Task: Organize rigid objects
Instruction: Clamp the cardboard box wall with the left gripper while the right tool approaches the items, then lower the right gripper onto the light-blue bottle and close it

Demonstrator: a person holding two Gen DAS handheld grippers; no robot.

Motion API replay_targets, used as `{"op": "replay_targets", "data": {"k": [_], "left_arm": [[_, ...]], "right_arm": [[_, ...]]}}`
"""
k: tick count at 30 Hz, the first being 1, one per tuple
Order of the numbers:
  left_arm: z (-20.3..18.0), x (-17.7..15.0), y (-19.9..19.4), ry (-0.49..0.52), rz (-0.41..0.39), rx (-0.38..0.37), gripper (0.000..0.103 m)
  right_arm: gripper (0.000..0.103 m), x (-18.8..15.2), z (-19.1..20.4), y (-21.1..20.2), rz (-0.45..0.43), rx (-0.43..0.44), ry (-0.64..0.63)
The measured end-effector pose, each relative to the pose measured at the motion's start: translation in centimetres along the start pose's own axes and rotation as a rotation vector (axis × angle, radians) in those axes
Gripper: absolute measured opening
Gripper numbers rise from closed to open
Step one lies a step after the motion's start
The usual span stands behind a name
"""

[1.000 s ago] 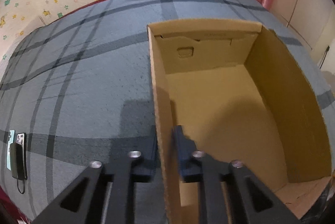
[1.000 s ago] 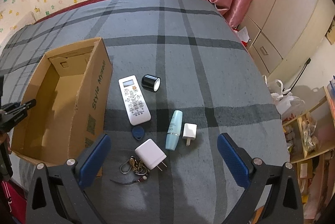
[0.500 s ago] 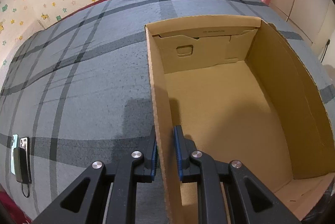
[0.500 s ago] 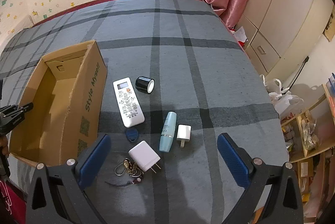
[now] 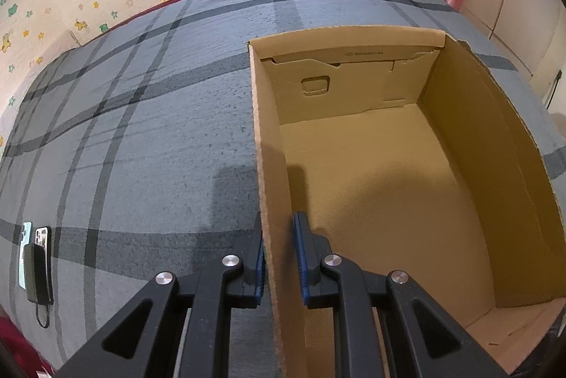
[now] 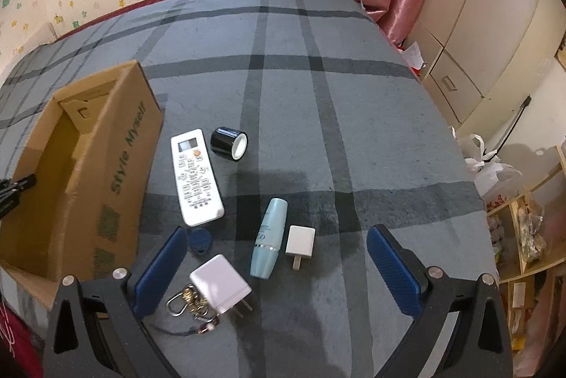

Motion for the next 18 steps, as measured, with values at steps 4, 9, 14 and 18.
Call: {"op": "replay_targets", "data": {"k": [4,9,14,18], "left_arm": [[0.0,-0.1,0.0,0.002,-0.002,0.003,0.015],[0.0,0.0,0.0,-0.005,-0.002,0.000,0.015],[0.0,-0.1,-0.1,-0.005,-0.004,0.001,0.015],[-0.1,-0.2,-0.1,0.001,-0.006,0.006,0.015]], "right_arm": [[0.103,-0.2,-1.2,2.2,0.017,0.007,0.024],[0.103,-0.6,-2.2,4.6,0.027,0.015,0.029],[0.099,-1.2,-2.9,7.0,0.041,0.021,0.037],[0.096,-1.7,-3.1,8.0,0.060,0.028,0.040]]}}
Point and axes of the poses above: each gripper's, at about its wrist camera, not at the fingertips, and y roughly the way its jaws point, z to its left, x to its top, the point moved 3 cm from there along y, roughly the way its jaws point, and after that the axes turned 13 degrees about x, right-handed, at the moved point
